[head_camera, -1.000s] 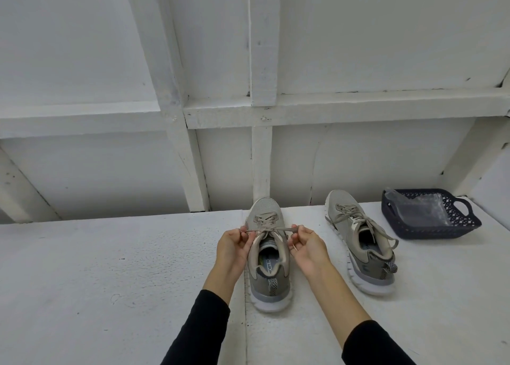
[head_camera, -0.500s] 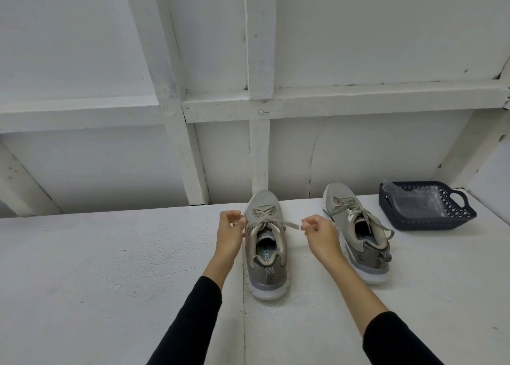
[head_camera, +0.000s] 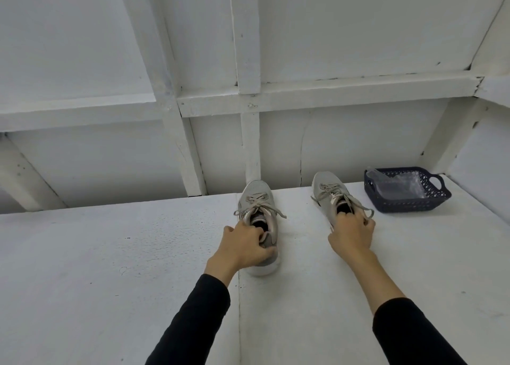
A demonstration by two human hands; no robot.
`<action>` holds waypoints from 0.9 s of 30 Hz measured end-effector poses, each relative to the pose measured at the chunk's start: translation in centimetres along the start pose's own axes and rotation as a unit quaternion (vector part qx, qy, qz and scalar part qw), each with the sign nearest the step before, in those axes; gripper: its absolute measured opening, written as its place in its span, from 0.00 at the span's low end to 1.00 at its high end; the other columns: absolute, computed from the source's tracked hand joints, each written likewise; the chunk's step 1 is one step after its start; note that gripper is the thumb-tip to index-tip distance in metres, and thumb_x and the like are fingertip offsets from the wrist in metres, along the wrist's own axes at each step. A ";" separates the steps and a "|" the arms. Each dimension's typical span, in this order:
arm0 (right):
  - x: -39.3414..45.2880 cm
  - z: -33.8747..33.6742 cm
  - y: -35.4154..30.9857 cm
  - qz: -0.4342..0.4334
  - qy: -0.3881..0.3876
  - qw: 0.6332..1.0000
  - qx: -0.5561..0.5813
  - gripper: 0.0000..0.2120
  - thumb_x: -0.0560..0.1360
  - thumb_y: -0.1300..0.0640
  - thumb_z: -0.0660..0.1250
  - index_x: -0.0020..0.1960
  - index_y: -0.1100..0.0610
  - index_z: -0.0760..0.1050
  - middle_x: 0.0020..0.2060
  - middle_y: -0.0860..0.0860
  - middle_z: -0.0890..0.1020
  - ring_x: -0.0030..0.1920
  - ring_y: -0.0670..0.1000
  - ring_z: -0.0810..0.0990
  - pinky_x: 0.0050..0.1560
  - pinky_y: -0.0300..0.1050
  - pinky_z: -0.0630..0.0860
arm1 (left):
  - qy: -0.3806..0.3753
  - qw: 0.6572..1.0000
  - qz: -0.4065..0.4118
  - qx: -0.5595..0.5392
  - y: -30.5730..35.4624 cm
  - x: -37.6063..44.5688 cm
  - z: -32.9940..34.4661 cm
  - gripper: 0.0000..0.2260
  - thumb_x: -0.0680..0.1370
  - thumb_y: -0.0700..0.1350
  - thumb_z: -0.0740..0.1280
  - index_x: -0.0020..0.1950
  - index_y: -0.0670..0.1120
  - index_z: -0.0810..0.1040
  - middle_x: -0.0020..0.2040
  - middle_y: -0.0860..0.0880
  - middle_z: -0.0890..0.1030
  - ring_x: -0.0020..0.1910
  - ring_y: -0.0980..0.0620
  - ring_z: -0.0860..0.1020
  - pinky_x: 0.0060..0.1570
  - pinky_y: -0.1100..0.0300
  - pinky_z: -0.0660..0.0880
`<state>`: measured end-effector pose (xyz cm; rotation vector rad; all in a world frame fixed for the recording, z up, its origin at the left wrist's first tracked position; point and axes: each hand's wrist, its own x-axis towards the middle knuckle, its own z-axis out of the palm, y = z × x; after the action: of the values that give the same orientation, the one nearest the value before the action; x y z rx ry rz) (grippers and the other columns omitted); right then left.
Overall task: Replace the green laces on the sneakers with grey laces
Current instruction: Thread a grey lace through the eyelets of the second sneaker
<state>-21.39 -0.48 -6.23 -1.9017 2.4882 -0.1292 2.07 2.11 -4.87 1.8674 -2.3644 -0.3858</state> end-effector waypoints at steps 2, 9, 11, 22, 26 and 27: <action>-0.6 -0.5 -0.3 -0.030 0.009 0.999 0.024 0.11 0.75 0.58 0.65 0.58 0.53 0.73 0.56 0.50 0.79 0.63 0.53 0.70 0.63 0.52 0.62 | -0.014 1.000 0.022 -0.003 0.2 -0.3 0.4 0.11 0.77 0.54 0.65 0.46 0.47 0.72 0.45 0.51 0.73 0.49 0.48 0.73 0.52 0.53 0.65; -5.5 -0.5 -3.6 -0.162 0.051 0.982 0.082 0.10 0.75 0.56 0.65 0.56 0.53 0.72 0.52 0.50 0.79 0.60 0.54 0.73 0.59 0.49 0.64 | 0.048 0.996 0.035 -0.070 2.9 -1.4 3.3 0.10 0.79 0.47 0.65 0.58 0.46 0.72 0.54 0.49 0.73 0.57 0.47 0.70 0.54 0.52 0.71; -6.3 0.0 -3.3 -0.191 0.058 0.976 0.081 0.14 0.74 0.55 0.68 0.58 0.56 0.72 0.55 0.52 0.77 0.60 0.56 0.73 0.59 0.49 0.67 | 0.061 0.994 0.032 -0.084 3.4 -1.8 4.0 0.09 0.80 0.46 0.63 0.59 0.45 0.72 0.57 0.49 0.71 0.58 0.48 0.68 0.53 0.56 0.70; -7.7 -0.2 0.1 -0.254 0.002 0.954 0.159 0.12 0.80 0.53 0.61 0.57 0.61 0.74 0.58 0.56 0.74 0.62 0.56 0.69 0.62 0.45 0.65 | 0.140 0.989 0.005 -0.044 5.4 -3.2 5.1 0.10 0.83 0.46 0.58 0.62 0.43 0.69 0.61 0.47 0.70 0.61 0.47 0.66 0.56 0.58 0.68; -10.6 -1.8 1.9 -0.283 0.006 0.941 0.187 0.10 0.81 0.56 0.60 0.56 0.61 0.73 0.56 0.56 0.74 0.61 0.56 0.68 0.59 0.43 0.61 | 0.161 0.985 0.009 -0.055 7.0 -6.3 5.0 0.08 0.82 0.46 0.59 0.58 0.44 0.71 0.59 0.48 0.72 0.59 0.46 0.66 0.52 0.56 0.69; -11.7 -2.5 2.5 -0.293 0.009 0.936 0.193 0.09 0.80 0.57 0.60 0.55 0.62 0.73 0.56 0.56 0.75 0.60 0.57 0.68 0.58 0.42 0.60 | 0.169 0.984 0.011 -0.063 7.6 -7.4 4.9 0.08 0.82 0.45 0.59 0.58 0.44 0.71 0.59 0.48 0.72 0.60 0.46 0.66 0.52 0.56 0.69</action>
<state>-20.85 11.55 -4.41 -2.3625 1.6466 -0.5861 -4.46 11.56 -7.03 1.6938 -2.0834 -0.1926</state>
